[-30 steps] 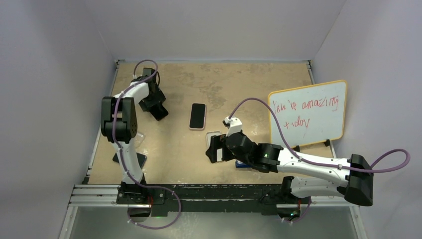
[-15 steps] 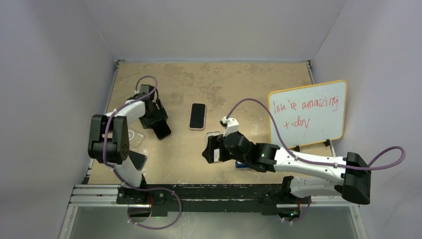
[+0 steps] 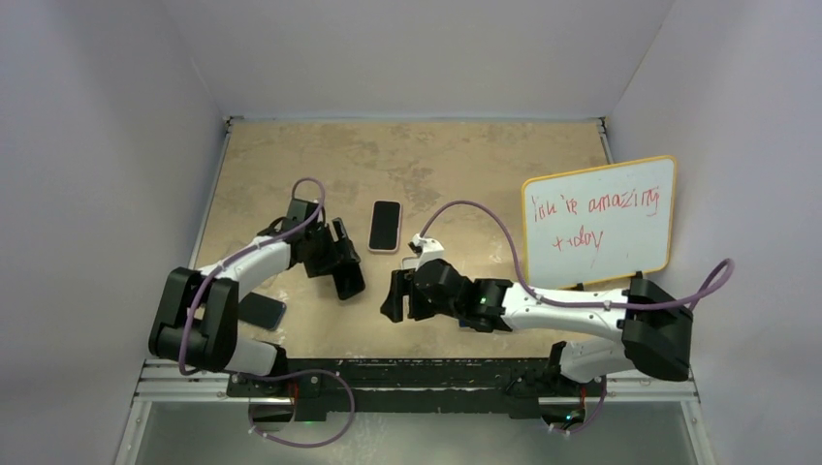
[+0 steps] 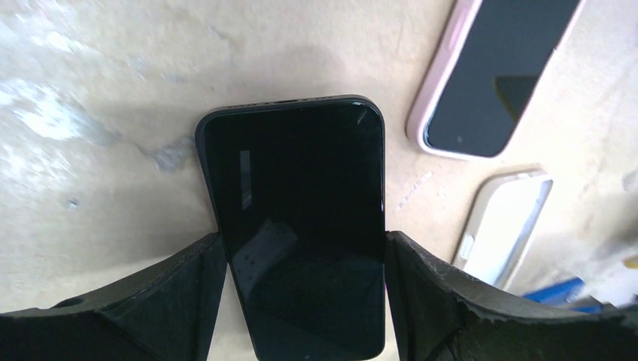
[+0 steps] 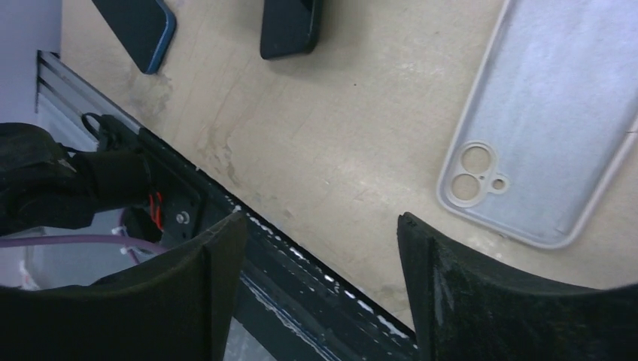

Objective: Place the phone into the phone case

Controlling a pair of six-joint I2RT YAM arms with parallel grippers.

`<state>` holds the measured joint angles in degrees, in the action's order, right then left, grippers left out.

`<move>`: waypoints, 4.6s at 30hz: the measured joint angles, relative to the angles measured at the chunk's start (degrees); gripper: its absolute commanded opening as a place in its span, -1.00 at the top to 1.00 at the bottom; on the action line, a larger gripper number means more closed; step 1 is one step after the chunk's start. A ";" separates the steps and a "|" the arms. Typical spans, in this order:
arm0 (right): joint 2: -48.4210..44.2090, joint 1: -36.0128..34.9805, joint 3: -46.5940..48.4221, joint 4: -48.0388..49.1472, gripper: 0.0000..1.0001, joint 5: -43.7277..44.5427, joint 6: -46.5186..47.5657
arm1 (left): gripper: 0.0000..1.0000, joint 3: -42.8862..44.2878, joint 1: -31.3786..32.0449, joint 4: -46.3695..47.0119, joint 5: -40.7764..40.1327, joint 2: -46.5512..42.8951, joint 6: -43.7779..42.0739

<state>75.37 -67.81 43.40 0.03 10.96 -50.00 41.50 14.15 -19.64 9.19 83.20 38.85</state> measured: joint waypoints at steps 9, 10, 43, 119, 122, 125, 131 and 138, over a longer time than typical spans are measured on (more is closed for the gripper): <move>8.74 0.20 0.74 9.07 0.02 -1.51 -5.90 | -0.17 -8.55 0.11 6.38 9.99 -6.56 4.00; 9.99 0.42 1.31 9.79 0.02 -1.55 -6.27 | -0.17 -9.29 0.13 7.32 11.17 -6.84 4.37; 14.88 4.13 -1.20 18.69 1.00 -6.19 -8.76 | -0.98 -13.22 0.20 4.26 18.51 -18.34 4.59; -0.15 14.84 -15.10 8.46 0.19 -5.81 -7.06 | -0.03 -9.66 19.32 26.86 14.36 2.23 9.70; -1.16 14.82 -13.57 4.28 0.19 -5.46 -6.16 | -0.03 -8.74 19.37 26.36 13.99 2.23 9.66; -2.05 14.84 -12.31 0.61 0.25 -4.55 -5.18 | -0.03 -8.55 19.37 25.88 13.42 2.23 9.64; -1.73 16.94 -8.83 -3.56 0.34 -4.63 -1.95 | -0.01 -7.89 19.37 25.16 13.09 2.43 9.64; 0.26 20.24 -6.71 -3.58 0.41 -6.32 1.25 | -0.02 -6.82 19.37 25.07 13.09 2.49 9.64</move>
<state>75.64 -47.57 36.69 -3.55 4.64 -48.75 34.68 33.52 5.43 22.28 85.69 48.49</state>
